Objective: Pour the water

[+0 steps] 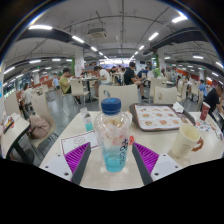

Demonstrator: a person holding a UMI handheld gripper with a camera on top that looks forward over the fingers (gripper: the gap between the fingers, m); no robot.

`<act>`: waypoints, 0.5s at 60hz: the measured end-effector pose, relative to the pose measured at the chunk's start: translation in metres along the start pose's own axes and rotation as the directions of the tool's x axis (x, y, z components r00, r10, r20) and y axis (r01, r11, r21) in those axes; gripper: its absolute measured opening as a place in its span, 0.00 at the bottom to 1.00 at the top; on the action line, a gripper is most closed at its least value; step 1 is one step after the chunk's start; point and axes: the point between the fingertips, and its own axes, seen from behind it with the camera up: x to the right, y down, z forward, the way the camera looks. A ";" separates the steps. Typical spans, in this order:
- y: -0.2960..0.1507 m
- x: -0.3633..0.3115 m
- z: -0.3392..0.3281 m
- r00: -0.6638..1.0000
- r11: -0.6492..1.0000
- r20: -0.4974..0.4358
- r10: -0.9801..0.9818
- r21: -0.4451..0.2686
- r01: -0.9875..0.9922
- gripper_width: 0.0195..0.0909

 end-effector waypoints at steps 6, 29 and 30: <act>-0.001 0.002 0.025 1.000 1.000 -0.022 -0.003 0.010 0.003 0.76; -0.005 0.006 0.035 0.998 0.998 -0.045 -0.042 0.038 0.044 0.26; -0.006 0.006 0.035 0.998 0.998 -0.044 -0.046 0.035 0.048 0.25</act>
